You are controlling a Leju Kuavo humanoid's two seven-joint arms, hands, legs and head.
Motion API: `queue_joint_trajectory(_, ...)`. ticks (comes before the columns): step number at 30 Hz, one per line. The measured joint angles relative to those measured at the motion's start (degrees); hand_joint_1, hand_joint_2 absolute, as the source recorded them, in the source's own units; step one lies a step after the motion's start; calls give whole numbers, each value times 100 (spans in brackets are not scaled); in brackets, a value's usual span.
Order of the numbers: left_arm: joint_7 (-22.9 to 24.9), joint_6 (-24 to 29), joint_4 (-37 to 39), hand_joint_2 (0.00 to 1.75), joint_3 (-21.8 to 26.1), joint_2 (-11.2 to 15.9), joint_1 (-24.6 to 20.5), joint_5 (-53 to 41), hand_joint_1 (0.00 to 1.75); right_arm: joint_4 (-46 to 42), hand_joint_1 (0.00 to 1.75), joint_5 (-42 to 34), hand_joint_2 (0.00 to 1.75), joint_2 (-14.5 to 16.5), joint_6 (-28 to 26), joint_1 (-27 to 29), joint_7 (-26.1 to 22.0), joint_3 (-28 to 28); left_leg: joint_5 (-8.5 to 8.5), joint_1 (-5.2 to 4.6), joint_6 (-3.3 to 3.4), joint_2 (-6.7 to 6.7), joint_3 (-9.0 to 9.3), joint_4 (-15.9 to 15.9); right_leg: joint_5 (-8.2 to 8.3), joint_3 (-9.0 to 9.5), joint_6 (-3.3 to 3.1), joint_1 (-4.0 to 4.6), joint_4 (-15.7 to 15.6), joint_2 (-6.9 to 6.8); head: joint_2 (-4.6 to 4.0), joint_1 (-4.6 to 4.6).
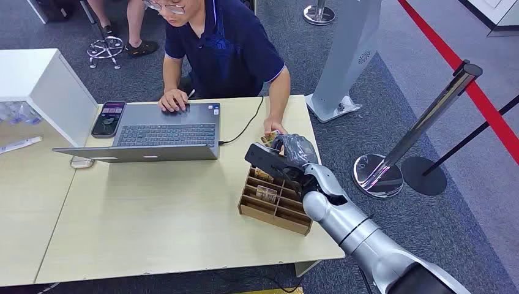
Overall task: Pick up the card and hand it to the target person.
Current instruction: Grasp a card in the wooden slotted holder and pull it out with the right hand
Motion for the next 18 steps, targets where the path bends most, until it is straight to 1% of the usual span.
queue_joint_trajectory(13,-15,1,0,0,0,1,0,5,0,-9,138,2,175,-4,18,-20,28,0,0,0,0,0,0,0,0,0,0,0,0,0,0,0)
queue_joint_trajectory(16,-15,2,0,0,0,2,0,14,0,-9,133,10,175,-4,29,-25,29,0,0,0,0,0,0,0,0,0,0,0,0,0,1,0)
queue_joint_trajectory(18,-16,1,0,0,0,1,0,24,0,-9,125,25,175,-4,37,-27,29,0,0,0,0,0,0,0,0,0,0,0,0,0,2,0)
